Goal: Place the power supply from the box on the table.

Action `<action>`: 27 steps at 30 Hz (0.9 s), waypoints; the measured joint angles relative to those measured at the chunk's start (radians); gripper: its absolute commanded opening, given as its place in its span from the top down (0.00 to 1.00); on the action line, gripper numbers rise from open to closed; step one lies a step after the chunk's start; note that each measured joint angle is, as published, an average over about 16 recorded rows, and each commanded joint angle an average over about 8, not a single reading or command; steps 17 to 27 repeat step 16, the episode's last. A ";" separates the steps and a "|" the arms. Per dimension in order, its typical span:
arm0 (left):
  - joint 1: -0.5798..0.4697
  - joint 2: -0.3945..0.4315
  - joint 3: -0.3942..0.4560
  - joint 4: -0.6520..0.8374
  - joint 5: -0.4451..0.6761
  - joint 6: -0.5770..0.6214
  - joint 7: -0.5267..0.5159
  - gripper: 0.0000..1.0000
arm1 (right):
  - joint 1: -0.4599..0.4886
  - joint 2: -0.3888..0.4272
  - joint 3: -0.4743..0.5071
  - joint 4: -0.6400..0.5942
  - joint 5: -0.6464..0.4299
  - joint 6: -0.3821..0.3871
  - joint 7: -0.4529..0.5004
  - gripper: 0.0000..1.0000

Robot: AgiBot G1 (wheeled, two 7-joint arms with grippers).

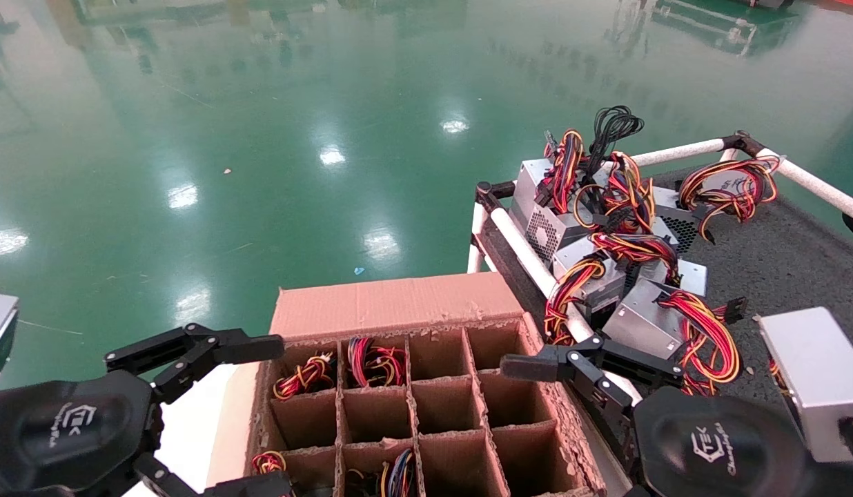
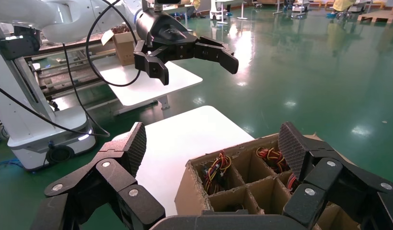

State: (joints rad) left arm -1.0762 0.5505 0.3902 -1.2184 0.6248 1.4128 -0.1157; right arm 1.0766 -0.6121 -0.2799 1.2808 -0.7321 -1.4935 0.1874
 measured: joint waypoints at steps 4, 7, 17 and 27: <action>0.000 0.000 0.000 0.000 0.000 0.000 0.000 0.00 | 0.000 0.000 0.000 0.000 0.000 0.000 0.000 0.00; 0.000 0.000 0.000 0.000 0.000 0.000 0.000 0.00 | 0.000 0.000 0.000 0.000 0.000 0.000 0.000 0.00; 0.000 0.000 0.000 0.000 0.000 0.000 0.000 0.00 | 0.000 0.000 0.000 0.000 0.000 0.000 0.000 0.00; 0.000 0.000 0.000 0.000 0.000 0.000 0.000 0.00 | 0.000 0.000 0.000 0.000 0.000 0.000 0.000 0.00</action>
